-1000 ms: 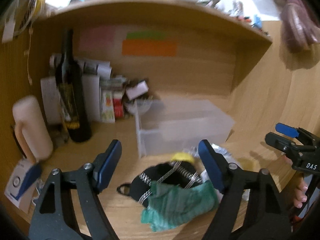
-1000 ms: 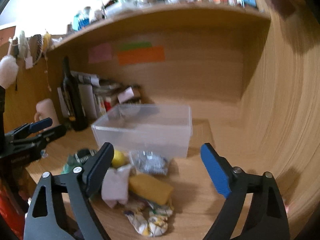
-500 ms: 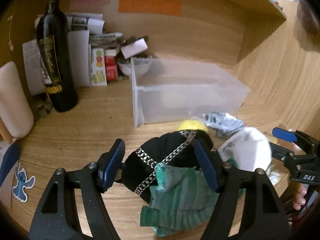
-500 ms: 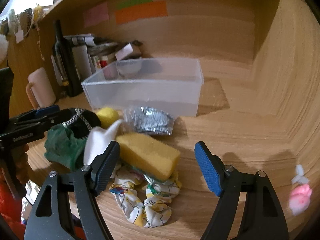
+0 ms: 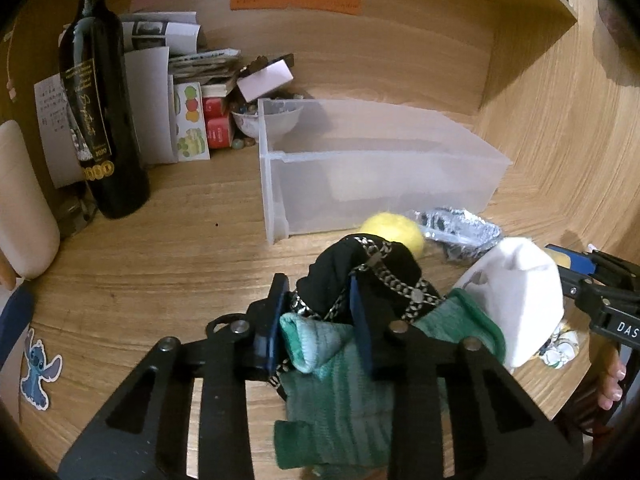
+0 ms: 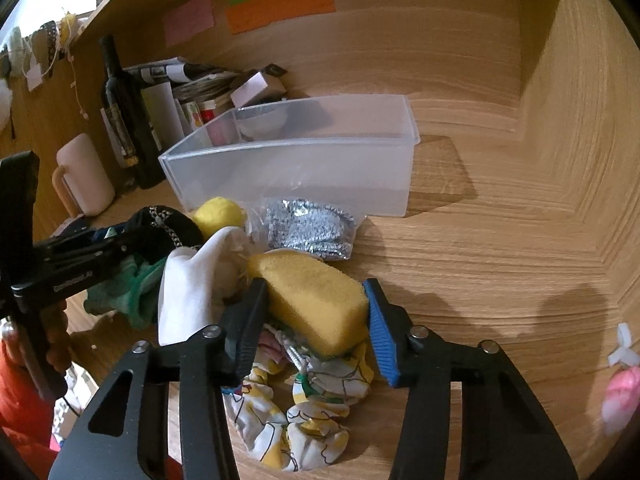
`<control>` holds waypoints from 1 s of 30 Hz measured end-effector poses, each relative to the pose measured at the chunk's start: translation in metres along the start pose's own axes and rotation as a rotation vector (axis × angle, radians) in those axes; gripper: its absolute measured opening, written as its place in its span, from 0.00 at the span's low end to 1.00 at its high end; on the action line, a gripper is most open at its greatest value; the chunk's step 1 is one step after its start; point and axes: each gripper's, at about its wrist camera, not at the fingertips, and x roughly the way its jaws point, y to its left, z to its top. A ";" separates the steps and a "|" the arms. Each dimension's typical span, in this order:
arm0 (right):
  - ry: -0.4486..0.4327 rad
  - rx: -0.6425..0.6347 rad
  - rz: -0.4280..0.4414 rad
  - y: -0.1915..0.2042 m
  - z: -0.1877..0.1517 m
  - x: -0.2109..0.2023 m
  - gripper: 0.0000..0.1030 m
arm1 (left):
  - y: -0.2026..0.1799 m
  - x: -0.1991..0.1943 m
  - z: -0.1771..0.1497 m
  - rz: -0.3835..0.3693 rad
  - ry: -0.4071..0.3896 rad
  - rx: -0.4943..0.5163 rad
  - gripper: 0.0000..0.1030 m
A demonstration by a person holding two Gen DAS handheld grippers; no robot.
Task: Organize soft objects
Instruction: 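Grasp the black beanie and green sock with left tool while right tool grasps yellow sponge, then carry beanie into the clear box with left tool while right tool drops sponge in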
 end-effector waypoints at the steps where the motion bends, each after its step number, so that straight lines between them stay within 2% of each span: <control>1: -0.005 0.001 0.001 0.000 0.000 -0.001 0.43 | 0.000 -0.001 0.001 -0.002 -0.006 -0.001 0.27; 14: -0.125 0.005 -0.022 -0.004 0.028 -0.026 0.42 | -0.011 -0.026 0.037 -0.034 -0.144 0.012 0.26; 19: -0.164 0.003 -0.027 -0.005 0.040 -0.028 0.42 | -0.016 -0.030 0.052 -0.022 -0.187 0.030 0.26; 30: -0.220 -0.063 -0.046 0.001 0.082 -0.025 0.42 | -0.007 -0.019 0.091 -0.089 -0.185 -0.022 0.26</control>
